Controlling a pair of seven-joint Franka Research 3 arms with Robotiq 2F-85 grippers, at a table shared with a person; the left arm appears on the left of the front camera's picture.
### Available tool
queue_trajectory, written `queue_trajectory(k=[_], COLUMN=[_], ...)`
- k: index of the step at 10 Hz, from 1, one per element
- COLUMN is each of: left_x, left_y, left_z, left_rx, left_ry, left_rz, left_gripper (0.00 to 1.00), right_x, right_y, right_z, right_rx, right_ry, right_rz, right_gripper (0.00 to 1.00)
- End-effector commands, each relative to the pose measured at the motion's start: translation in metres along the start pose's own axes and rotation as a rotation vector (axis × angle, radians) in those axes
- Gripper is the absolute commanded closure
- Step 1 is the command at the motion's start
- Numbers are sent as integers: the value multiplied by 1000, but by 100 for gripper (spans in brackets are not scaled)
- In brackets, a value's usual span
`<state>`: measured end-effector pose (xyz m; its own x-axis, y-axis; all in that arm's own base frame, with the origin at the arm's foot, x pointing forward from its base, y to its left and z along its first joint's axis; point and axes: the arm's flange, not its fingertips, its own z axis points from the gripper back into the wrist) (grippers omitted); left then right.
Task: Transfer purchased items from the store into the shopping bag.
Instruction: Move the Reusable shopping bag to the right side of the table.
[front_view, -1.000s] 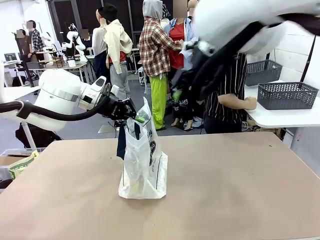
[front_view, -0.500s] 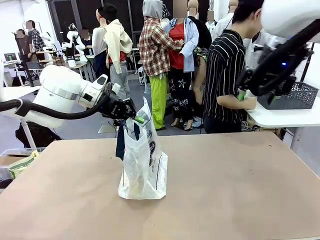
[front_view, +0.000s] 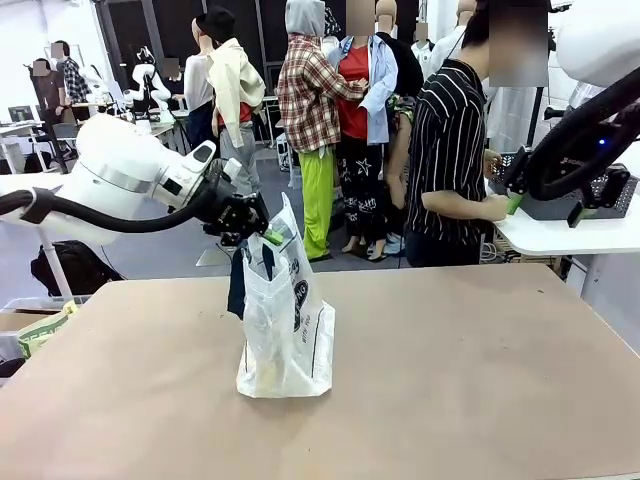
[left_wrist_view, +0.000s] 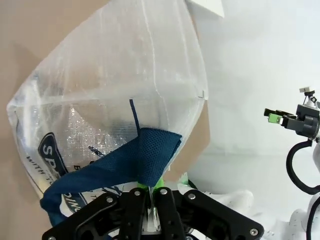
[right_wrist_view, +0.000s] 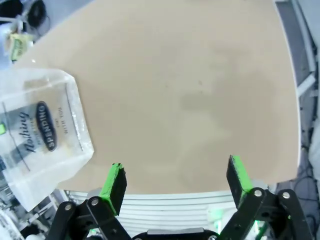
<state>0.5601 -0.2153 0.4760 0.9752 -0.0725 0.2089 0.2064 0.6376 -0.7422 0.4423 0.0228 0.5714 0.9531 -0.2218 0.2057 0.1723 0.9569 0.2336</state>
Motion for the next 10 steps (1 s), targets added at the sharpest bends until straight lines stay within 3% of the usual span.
queue_trajectory(k=[1, 5, 7, 10], left_x=[-7, -40, -54, -82], left_y=[-9, -11, 6, 30], left_z=[28, 117, 175, 236], left_rx=[85, 205, 324, 542], left_ry=[-16, -231, -346, -406], left_rz=[-17, 18, 117, 304], left_gripper=[100, 100, 100, 100], right_x=[2, 2, 2, 2], right_y=[3, 3, 3, 3], right_z=[2, 2, 2, 2], right_rx=[-3, -3, -3, -3], right_ry=[0, 0, 0, 0], right_rz=[20, 20, 20, 20], right_gripper=[0, 0, 0, 0])
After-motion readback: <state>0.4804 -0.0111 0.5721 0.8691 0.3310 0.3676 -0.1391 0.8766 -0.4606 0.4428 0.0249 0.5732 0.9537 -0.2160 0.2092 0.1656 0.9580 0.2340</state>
